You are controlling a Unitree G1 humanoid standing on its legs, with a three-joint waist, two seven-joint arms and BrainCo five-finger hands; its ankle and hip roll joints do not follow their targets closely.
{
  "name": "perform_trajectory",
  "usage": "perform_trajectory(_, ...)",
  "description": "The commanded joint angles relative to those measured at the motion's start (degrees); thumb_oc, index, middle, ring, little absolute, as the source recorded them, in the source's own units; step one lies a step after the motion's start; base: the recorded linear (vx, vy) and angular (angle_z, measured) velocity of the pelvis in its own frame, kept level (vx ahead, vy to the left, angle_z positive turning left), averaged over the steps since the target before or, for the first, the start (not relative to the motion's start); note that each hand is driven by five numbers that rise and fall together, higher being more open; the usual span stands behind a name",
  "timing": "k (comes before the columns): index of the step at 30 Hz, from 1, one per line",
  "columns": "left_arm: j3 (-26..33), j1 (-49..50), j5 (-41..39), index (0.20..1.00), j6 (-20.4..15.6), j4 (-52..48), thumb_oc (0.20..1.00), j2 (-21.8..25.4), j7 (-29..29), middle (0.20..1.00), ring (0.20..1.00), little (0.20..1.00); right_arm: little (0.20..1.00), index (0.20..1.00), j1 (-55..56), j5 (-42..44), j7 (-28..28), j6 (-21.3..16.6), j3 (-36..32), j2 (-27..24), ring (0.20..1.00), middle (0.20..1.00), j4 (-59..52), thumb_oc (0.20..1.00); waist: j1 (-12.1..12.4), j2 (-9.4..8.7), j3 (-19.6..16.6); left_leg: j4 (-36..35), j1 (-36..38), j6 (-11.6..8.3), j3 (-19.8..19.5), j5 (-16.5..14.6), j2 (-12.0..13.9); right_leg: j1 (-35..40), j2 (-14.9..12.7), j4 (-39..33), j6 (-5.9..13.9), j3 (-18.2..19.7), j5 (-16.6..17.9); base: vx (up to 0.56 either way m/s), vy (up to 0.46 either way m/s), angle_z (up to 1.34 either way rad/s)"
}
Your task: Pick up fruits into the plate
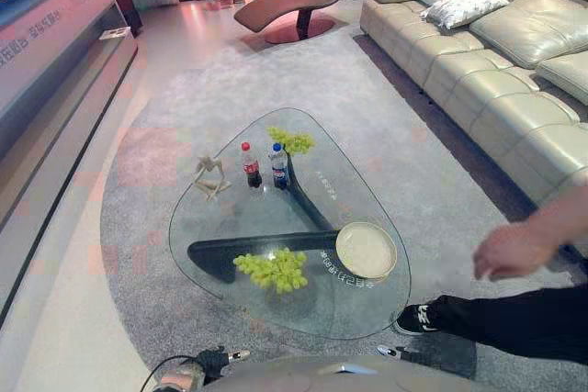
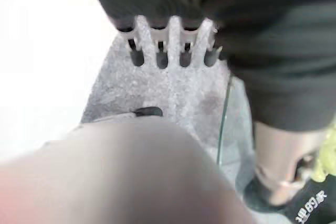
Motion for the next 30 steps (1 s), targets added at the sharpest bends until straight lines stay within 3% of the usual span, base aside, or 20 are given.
perform_trajectory(1,-1.2,-4.9,3.5,1.0,-0.6,1.5,1.0,0.1,0.7,1.0,1.0,1.0,1.0,1.0,-5.5,2.2,0.6,-0.2,1.4,1.8,1.0,1.0,0.7,1.0,0.8,-1.2,3.6,1.4,3.4,1.64,0.4,-9.2,-0.9,0.3,-0.9,3.2,1.31,0.3,-3.2,-0.19,-0.007,-0.1)
perform_trajectory(4,-1.1,-5.0,3.0,1.0,-1.9,1.6,1.0,0.3,0.6,1.0,1.0,1.0,1.0,1.0,-5.5,1.8,0.9,0.0,1.4,1.7,1.0,1.0,0.7,1.0,0.7,-1.28,3.6,1.3,3.5,1.6,0.5,-9.2,-0.8,0.3,-0.8,3.1,1.37,0.6,-3.1,0.0,0.0,0.0)
perform_trajectory(10,-0.2,-5.2,4.8,1.0,1.9,3.1,1.0,0.1,0.4,1.0,1.0,1.0,1.0,1.0,-5.4,1.5,1.9,0.1,1.7,1.6,1.0,1.0,1.4,1.0,0.5,-1.77,3.3,1.1,3.8,1.54,1.0,-9.2,-0.7,0.5,-0.7,2.9,1.44,0.9,-3.0,0.04,-0.014,-0.01)
perform_trajectory(15,-0.4,-5.5,7.2,1.0,1.9,3.7,1.0,0.4,1.8,1.0,1.0,1.0,1.0,1.0,-5.6,0.5,2.7,0.5,2.0,1.5,1.0,1.0,1.8,1.0,0.0,-1.89,3.3,0.9,4.1,1.49,1.8,-9.3,-0.5,0.6,-0.6,3.1,1.5,1.5,-3.2,0.06,-0.011,-0.02)
perform_trajectory(26,-2.9,-10.1,13.7,1.0,-3.1,-1.2,1.0,6.3,5.1,1.0,1.0,1.0,1.0,1.0,-7.9,1.9,6.2,2.0,2.6,-3.5,1.0,1.0,0.1,1.0,-0.8,-1.17,5.9,1.6,2.0,1.3,2.9,-8.3,0.2,-2.2,-0.5,4.6,1.6,2.2,-3.3,0.0,0.002,-0.07)
perform_trajectory(30,-5.8,-14.9,18.0,1.0,-6.3,-4.8,1.0,9.5,8.5,1.0,1.0,1.0,1.0,1.0,-10.2,5.4,6.3,1.5,3.2,-5.8,1.0,1.0,-1.7,1.0,-1.3,-0.56,8.9,2.9,-1.5,1.29,2.4,-7.7,0.3,-6.0,-0.3,6.2,1.21,2.9,-3.2,-0.15,0.003,-0.02)
